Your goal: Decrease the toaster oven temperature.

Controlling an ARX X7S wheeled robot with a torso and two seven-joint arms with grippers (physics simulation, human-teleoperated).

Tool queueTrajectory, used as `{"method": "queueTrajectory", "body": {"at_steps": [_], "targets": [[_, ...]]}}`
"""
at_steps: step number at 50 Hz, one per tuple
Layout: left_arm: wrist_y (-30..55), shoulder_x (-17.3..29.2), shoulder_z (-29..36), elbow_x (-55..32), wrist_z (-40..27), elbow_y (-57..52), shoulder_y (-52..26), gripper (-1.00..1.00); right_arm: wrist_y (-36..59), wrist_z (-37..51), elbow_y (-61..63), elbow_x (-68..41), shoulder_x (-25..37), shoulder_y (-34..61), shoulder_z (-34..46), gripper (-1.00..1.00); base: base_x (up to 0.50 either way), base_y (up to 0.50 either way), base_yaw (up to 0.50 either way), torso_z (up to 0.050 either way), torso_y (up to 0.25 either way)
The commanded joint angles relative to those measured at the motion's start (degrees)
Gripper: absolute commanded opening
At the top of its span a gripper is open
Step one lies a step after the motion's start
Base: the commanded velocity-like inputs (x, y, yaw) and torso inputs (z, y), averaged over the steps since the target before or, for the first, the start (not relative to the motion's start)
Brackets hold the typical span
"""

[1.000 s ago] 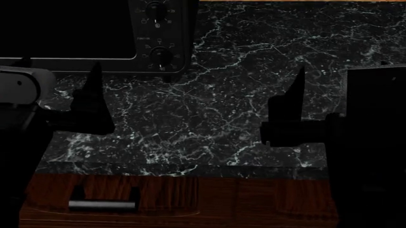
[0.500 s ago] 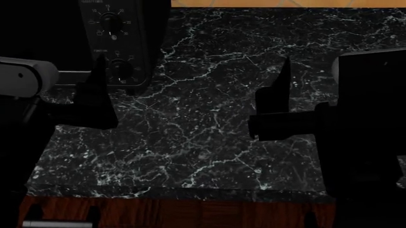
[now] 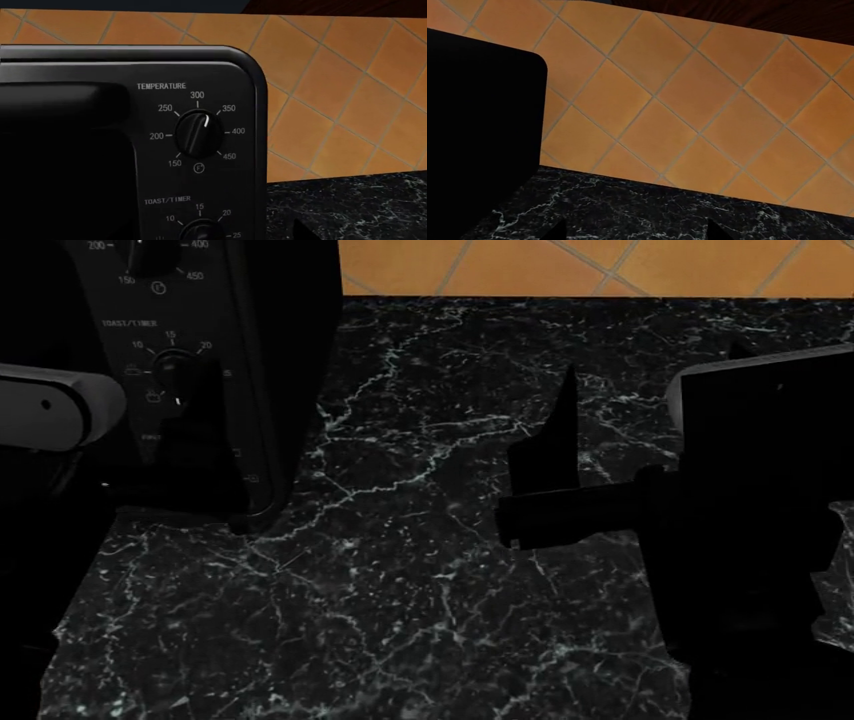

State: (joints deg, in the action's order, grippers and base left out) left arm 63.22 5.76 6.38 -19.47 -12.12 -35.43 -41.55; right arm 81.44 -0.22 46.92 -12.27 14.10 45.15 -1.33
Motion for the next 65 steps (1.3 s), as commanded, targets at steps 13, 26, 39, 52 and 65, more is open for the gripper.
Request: {"method": "queueTrajectory", "body": {"at_steps": [13,26,39,52,65], "targets": [[18.7,3.7,1.1,-6.8,0.2,-15.8,-12.2,1.0,-0.6,0.4,-0.3,-0.8,-0.4,-0.8,-0.3,1.0,0.0,0.0,0.0,0.0,0.0],[21.0,8.4,6.6,-9.5,-3.2,-3.7,-22.5,1.0,-2.1,0.4,-1.7,-1.2,-0.9,-1.8,-0.4,1.0,0.0,0.0,0.0,0.0,0.0],[15.8,9.7,12.0,-7.0,-3.1,4.9,-22.9,1.0,-3.3,0.9,-3.1,-1.4,-1.2,-2.5,-0.2,1.0,0.0,0.0,0.0,0.0,0.0],[10.7,10.8,17.7,-5.1,-2.5,8.5,-22.2,1.0,-4.6,0.8,-3.6,-1.7,-1.2,-3.8,-0.8,1.0,0.0,0.0,0.0,0.0,0.0],[11.2,8.8,16.3,-4.7,-4.2,13.1,-22.1,1.0,-5.8,0.8,-4.1,-2.2,-1.2,-5.2,-1.2,1.0,0.0,0.0,0.0,0.0,0.0]]}}
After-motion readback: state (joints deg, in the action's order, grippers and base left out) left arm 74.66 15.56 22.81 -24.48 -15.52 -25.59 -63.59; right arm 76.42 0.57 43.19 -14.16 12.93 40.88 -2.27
